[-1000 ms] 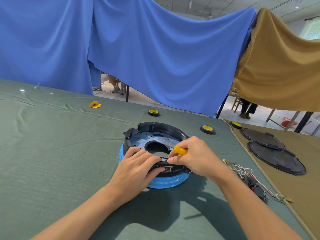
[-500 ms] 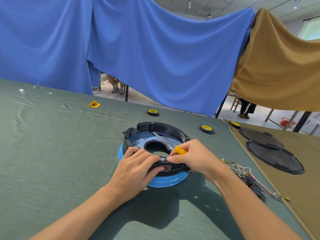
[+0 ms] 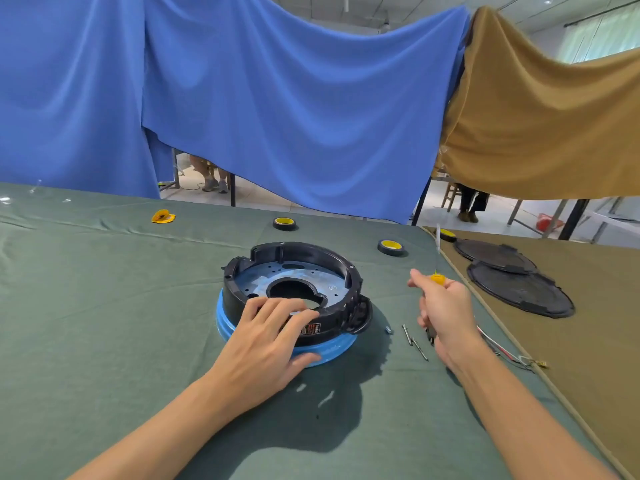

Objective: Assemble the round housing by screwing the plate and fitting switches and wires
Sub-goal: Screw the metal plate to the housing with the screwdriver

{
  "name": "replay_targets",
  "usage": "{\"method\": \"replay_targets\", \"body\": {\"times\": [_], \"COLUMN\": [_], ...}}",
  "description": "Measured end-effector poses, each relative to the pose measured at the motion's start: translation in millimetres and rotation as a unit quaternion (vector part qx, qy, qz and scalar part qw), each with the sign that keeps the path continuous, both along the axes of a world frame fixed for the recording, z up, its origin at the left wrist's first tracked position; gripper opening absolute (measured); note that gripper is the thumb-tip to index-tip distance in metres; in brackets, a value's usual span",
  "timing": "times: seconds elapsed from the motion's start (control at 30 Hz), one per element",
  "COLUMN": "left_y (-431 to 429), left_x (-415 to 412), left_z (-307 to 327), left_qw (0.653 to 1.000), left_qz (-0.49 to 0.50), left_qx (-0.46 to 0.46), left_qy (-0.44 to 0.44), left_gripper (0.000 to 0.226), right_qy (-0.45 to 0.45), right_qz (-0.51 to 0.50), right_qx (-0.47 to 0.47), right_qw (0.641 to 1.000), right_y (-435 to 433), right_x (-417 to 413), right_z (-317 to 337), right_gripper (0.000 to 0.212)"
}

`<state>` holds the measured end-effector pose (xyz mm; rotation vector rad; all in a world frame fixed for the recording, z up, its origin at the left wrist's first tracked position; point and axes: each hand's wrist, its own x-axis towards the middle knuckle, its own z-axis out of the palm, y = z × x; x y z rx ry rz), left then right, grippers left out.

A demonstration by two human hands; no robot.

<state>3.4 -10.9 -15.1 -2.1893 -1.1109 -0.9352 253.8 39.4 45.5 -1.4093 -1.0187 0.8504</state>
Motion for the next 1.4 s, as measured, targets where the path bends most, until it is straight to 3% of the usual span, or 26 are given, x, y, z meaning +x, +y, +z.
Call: {"method": "replay_targets", "body": {"times": [0.17,0.27,0.37,0.47,0.73,0.9,0.97,1.03,1.1,1.17,1.27,1.4], "left_y": [0.1,-1.5,-3.3,-5.4,-5.3,-3.4,-3.5,-3.6,-4.3,-5.6,-7.2,-11.7], "left_x": [-1.6,-1.8,-2.9,-5.7,-8.7,-10.5,-10.6,-10.5,-10.2,-9.6,-8.9,-11.0], "left_z": [-2.1,-1.4,0.2,2.6,3.5,3.2,2.4,1.8,1.6,1.8,1.2,0.7], "left_qw": [0.999,0.999,0.999,0.997,0.996,0.996,0.996,0.996,0.996,0.996,0.997,0.996], "left_qz": [0.02,0.02,0.013,0.018,0.008,0.0,-0.002,-0.003,-0.001,0.001,-0.007,-0.03], "left_qx": [-0.014,-0.03,-0.045,-0.055,-0.055,-0.062,-0.065,-0.065,-0.065,-0.066,-0.071,-0.077], "left_qy": [0.024,0.028,0.027,0.042,0.063,0.061,0.06,0.057,0.055,0.053,0.041,0.037], "left_gripper": [0.058,0.067,0.07,0.071,0.069,0.068,0.068,0.067,0.066,0.065,0.064,0.065], "right_qy": [-0.19,-0.406,-0.534,-0.563,-0.55,-0.484,-0.346,-0.123,0.068,0.178,0.242,0.248], "right_qz": [0.031,0.024,0.013,0.011,-0.004,0.038,0.054,0.078,0.1,0.101,0.082,0.059], "right_qx": [-0.013,-0.045,-0.086,-0.109,-0.111,-0.1,-0.079,-0.083,-0.113,-0.135,-0.138,-0.136], "right_qw": [0.981,0.912,0.841,0.819,0.828,0.868,0.933,0.986,0.986,0.969,0.957,0.957], "right_y": [4.4,8.1,12.7,17.5,15.5,5.6,-2.1,-12.9,-25.3,-33.0,-42.3,-50.4], "right_x": [11.9,15.7,11.9,5.6,5.1,-1.1,-9.4,-24.1,-40.2,-54.7,-70.9,-77.0], "right_z": [-18.7,-23.7,-29.3,-31.3,-30.4,-16.4,-11.0,-6.0,-4.5,-6.4,-4.8,-2.8], "right_gripper": [0.038,0.037,0.031,0.017,0.015,0.019,0.016,0.017,0.015,0.012,0.014,0.018]}}
